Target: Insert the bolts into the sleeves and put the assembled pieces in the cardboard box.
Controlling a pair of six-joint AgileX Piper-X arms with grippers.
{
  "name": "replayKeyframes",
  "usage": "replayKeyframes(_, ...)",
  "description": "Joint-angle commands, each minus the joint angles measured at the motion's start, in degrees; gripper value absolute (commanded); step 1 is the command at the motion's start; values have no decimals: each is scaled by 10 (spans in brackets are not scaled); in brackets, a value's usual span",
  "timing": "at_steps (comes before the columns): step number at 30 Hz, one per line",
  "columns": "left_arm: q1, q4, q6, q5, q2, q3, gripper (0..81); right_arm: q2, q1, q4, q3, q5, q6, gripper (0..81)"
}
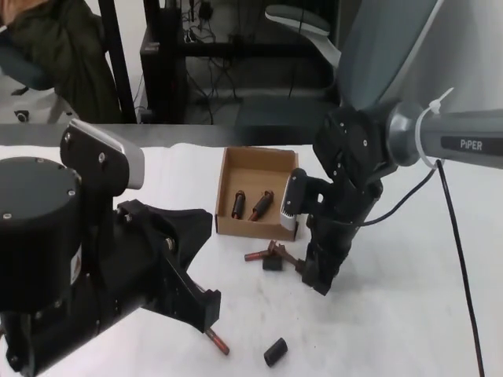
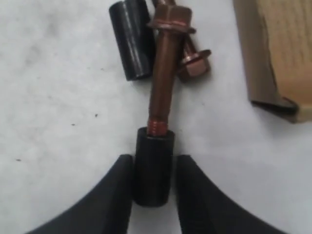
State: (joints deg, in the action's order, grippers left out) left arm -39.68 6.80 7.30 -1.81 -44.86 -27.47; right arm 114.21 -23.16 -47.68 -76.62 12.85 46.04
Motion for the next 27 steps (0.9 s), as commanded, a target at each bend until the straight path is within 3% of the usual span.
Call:
replayKeyframes(1, -2, -15, 3, 4, 2, 0, 18, 6, 1, 1, 0, 4, 2, 120)
replayKeyframes(3, -2, -16, 3, 4, 2, 0, 18, 6, -3, 4, 0, 9, 3, 59)
replayKeyframes(7, -2, -15, 4, 4, 2, 0, 18, 6, -13, -12, 0, 21, 7, 64)
replayKeyframes(9, -2, -15, 4, 4, 2, 0, 18, 6, -17, -20, 0, 36, 7, 146)
replayKeyframes(13, -2, -15, 4, 4, 2, 0, 18, 6, -27, -14, 0, 38, -2, 466)
replayKeyframes(14, -2, -15, 4, 4, 2, 0, 18, 6, -29, -13, 0, 37, -5, 483)
replayKeyframes(16, -2, -15, 4, 4, 2, 0, 18, 6, -31, -12, 0, 37, -7, 447)
replayKeyframes(24, -2, -15, 4, 4, 2, 0, 18, 6, -39, -12, 0, 37, 9, 105)
replayKeyframes(27, -2, -15, 4, 4, 2, 0, 18, 6, -46, -11, 0, 37, 9, 20)
